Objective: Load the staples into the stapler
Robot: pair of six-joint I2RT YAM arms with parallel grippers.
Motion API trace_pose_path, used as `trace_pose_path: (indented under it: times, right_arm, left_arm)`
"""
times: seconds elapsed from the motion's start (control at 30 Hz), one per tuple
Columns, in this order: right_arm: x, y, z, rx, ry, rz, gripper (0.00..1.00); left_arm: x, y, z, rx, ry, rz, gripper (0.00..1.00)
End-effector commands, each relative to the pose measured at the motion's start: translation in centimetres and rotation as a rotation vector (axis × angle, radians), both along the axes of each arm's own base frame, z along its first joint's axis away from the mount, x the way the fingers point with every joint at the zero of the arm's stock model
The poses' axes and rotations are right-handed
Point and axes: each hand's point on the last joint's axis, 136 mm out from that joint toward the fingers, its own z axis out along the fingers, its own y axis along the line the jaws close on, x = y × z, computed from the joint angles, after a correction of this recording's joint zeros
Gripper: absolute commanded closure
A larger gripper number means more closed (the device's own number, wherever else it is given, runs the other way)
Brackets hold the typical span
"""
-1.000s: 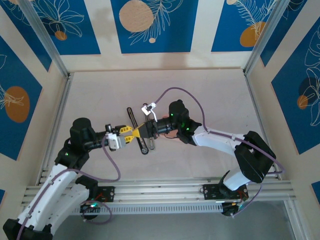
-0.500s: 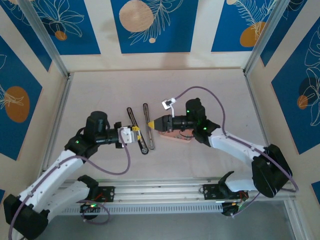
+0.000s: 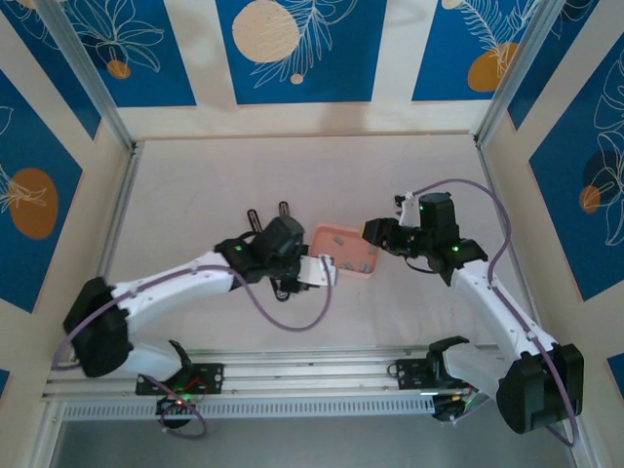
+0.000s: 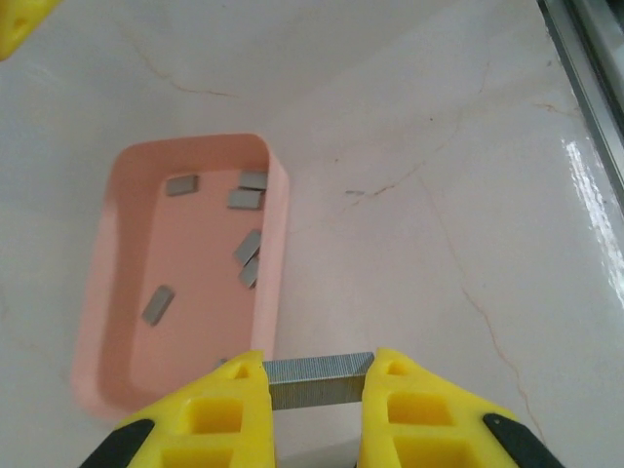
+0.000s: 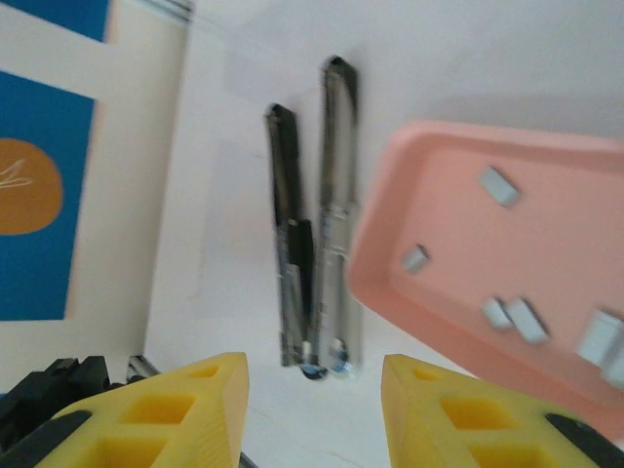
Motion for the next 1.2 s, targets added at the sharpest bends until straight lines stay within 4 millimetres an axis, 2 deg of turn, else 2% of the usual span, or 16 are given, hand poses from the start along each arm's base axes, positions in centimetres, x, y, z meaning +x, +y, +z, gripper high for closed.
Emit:
trace_pose_path:
  times: [0.0,0.1,0.33,0.6,0.8,1.17]
  right_arm:
    - [-2.1,-1.1,-0.6,-0.063,0.058,0.007,0.59]
    - [-2.7,-1.8,-1.1,-0.096,0.070,-0.010,0.59]
    - [-3.2,-2.9,-2.3,-0.134,0.101,-0.044,0.59]
    - [-3.0,-3.5,-2.9,-0.146,0.123,-0.088,0.59]
    - [-3.0,-3.3,-3.0,-0.133,0.131,-0.089,0.59]
    - [-3.1,-2.9,-3.3,-0.126,0.141,-0.079,0.59]
  left_arm:
    - [-0.1,-1.9,-1.1,0.051,0.029,0.032,0.81]
    - [-0.6,-3.6,-3.1,0.117,0.071,0.017,0.80]
    - [-0.9,-5.1,-7.2,0.271,0.129,0.000,0.80]
    - [-0.6,-4.5,-10.3,0.375,0.122,0.003,0.78]
    - [-1.2,-4.0,-12.6,0.443,0.111,-0.018,0.77]
    - [-1.7,-4.0,-14.7,0.498,0.101,-0.035,0.74]
